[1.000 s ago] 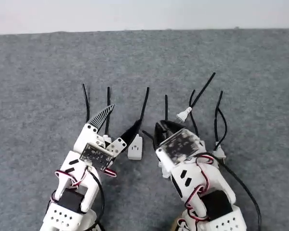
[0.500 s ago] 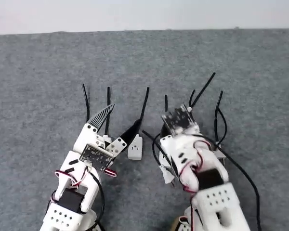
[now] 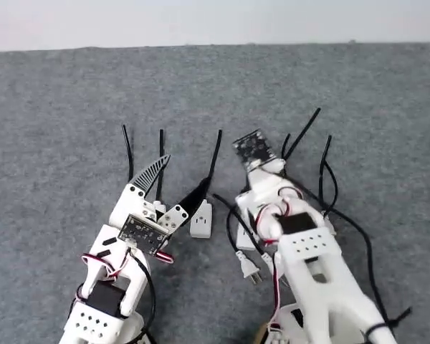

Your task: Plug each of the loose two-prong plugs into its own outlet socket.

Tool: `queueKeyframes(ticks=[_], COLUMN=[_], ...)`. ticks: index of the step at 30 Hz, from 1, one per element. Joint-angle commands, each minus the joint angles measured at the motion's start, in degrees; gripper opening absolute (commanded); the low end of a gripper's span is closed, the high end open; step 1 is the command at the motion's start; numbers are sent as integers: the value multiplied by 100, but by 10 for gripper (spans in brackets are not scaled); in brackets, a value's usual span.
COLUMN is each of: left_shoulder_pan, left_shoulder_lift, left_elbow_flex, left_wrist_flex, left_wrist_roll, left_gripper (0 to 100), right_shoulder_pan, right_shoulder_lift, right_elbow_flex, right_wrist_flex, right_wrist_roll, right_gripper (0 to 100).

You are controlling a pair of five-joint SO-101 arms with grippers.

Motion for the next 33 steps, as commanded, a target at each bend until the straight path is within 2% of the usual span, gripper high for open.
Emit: queueKeyframes(ticks=[1,5,16,21,24,28,33], left_shoulder_pan=[-105,-404,-475,-1345,-1415,-1248,-1336], left_shoulder_lift=[-18,-18,-18,-18,26,905,3402], left_elbow_flex=[-57,-101,-180,-637,-690,-1068,-2352], left_wrist_flex=[-141,-167,-158,-9,-9,-9,-9], left_wrist_roll=[-53,-18,141,492,642,633,624], left_gripper=[268,268,268,268,268,268,268], right_shoulder_pan=[391,470,462,462,462,391,374], right_shoulder_lift=[233,611,1525,1719,1736,1719,1710], right_elbow_flex=[-492,-686,-1125,-1231,-1248,-1248,-1248], right_wrist_flex=[-101,-101,-119,-154,-163,-154,-127], right_wrist_roll=[-343,-325,-334,-325,-325,-325,-325], right_gripper=[76,77,79,79,79,79,79])
